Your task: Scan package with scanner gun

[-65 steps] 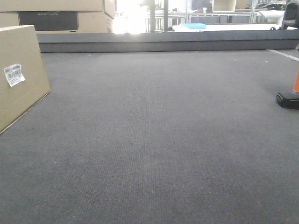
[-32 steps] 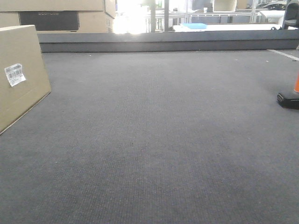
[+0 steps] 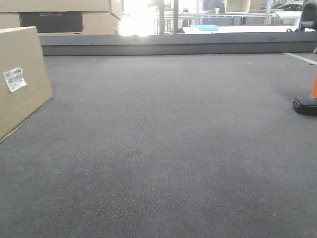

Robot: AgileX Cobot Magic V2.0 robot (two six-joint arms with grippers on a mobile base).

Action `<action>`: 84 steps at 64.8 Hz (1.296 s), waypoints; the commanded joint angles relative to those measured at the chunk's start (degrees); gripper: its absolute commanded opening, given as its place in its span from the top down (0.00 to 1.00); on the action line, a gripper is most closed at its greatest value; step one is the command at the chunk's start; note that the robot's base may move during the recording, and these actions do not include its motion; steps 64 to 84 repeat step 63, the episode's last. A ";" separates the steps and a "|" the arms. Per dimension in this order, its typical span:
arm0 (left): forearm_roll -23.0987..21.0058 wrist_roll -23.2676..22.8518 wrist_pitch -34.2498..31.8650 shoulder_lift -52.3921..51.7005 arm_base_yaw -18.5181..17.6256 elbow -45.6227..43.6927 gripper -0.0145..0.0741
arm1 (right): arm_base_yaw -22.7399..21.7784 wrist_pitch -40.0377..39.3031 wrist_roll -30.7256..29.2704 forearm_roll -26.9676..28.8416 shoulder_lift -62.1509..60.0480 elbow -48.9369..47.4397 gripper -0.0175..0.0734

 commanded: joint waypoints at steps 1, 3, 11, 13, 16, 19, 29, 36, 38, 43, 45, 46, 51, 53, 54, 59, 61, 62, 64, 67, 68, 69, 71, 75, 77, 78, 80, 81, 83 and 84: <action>-0.46 0.13 -1.39 -0.24 -1.07 -0.08 0.96 | 0.03 -0.91 -0.50 0.10 -0.16 0.00 0.99; -0.46 0.13 -1.39 -0.24 -1.74 -0.08 0.96 | 0.03 -0.91 -0.50 0.10 -0.16 0.00 0.99; -0.46 0.13 -1.39 -0.24 -4.20 -0.08 0.96 | 0.03 -0.91 -0.50 0.10 -0.16 0.00 0.99; -0.46 0.13 -1.39 -0.24 -4.36 -0.08 0.96 | 0.03 -0.91 -0.50 0.10 -0.16 0.00 0.99; -0.46 0.13 -1.39 -0.24 -4.47 -0.08 0.96 | 0.03 -0.91 -0.50 0.10 -0.16 0.00 0.99; -0.46 0.13 -1.39 -0.24 -4.47 -0.08 0.96 | 0.03 -0.91 -0.50 0.10 -0.16 0.00 0.99; -0.46 0.13 -1.39 -0.24 -4.32 -0.08 0.96 | 0.03 -0.91 -0.50 0.10 -0.16 0.00 0.99; -0.46 0.13 -1.39 -0.24 -4.32 -0.08 0.96 | 0.03 -0.91 -0.50 0.10 -0.16 0.00 0.99; -0.46 0.13 -1.39 -0.24 -4.32 -0.08 0.96 | 0.03 -0.91 -0.50 0.10 -0.16 0.00 0.99; -0.46 0.13 -1.39 -0.24 -4.32 -0.08 0.96 | 0.03 -0.91 -0.50 0.10 -0.16 0.00 0.99; -0.46 0.13 -1.39 -0.24 -4.32 -0.08 0.96 | 0.03 -0.91 -0.50 0.10 -0.16 0.00 0.99; -0.46 0.13 -1.39 -0.24 -4.32 -0.08 0.96 | 0.03 -0.91 -0.50 0.10 -0.16 0.00 0.99; -0.46 0.13 -1.39 -0.24 -4.32 -0.08 0.96 | 0.03 -0.91 -0.50 0.10 -0.16 0.00 0.99; -0.46 0.13 -1.39 -0.24 -4.32 -0.08 0.96 | 0.03 -0.91 -0.50 0.10 -0.16 0.00 0.99; -0.46 0.13 -1.39 -0.24 -4.32 -0.08 0.96 | 0.03 -0.91 -0.50 0.10 -0.16 0.00 0.99; -0.46 0.13 -1.39 -0.24 -4.32 -0.08 0.96 | 0.03 -0.91 -0.50 0.10 -0.16 0.00 0.99; -0.46 0.13 -1.39 -0.24 -4.32 -0.08 0.96 | 0.03 -0.91 -0.50 0.10 -0.16 0.00 0.99; -0.46 0.13 -1.39 -0.24 -4.32 -0.08 0.96 | 0.03 -0.91 -0.50 0.10 -0.16 0.00 0.99; -0.46 0.13 -1.39 -0.24 -4.32 -0.08 0.96 | 0.03 -0.91 -0.50 0.10 -0.16 0.00 0.99; -0.46 0.13 -1.39 -0.24 -4.32 -0.08 0.96 | 0.03 -0.91 -0.50 0.10 -0.16 0.00 0.99; -0.46 0.13 -1.39 -0.24 -4.32 -0.08 0.96 | 0.03 -0.91 -0.50 0.10 -0.16 0.00 0.99; -0.46 0.13 -1.39 -0.24 -4.32 -0.08 0.96 | 0.03 -0.91 -0.50 0.10 -0.16 0.00 0.99; -0.46 0.13 -1.39 -0.24 -4.32 -0.08 0.96 | 0.03 -0.91 -0.50 0.10 -0.16 0.00 0.99; -0.46 0.13 -1.39 -0.24 -4.32 -0.08 0.96 | 0.03 -0.91 -0.50 0.10 -0.16 0.00 0.99; -0.46 0.13 -1.39 -0.24 -4.32 -0.08 0.96 | 0.03 -0.91 -0.50 0.10 -0.16 0.00 0.99; -0.46 0.13 -1.39 -0.24 -4.32 -0.08 0.96 | 0.03 -0.91 -0.50 0.10 -0.16 0.00 0.99; -0.46 0.13 -1.39 -0.24 -4.32 -0.08 0.96 | 0.03 -0.91 -0.50 0.10 -0.16 0.00 0.99; -0.46 0.13 -1.39 -0.24 -4.32 -0.08 0.96 | 0.03 -0.91 -0.50 0.10 -0.16 0.00 0.99; -0.46 0.13 -1.39 -0.24 -4.32 -0.08 0.96 | 0.03 -0.91 -0.50 0.10 -0.16 0.00 0.99; -0.46 0.13 -1.39 -0.24 -4.32 -0.08 0.96 | 0.03 -0.91 -0.50 0.10 -0.16 0.00 0.99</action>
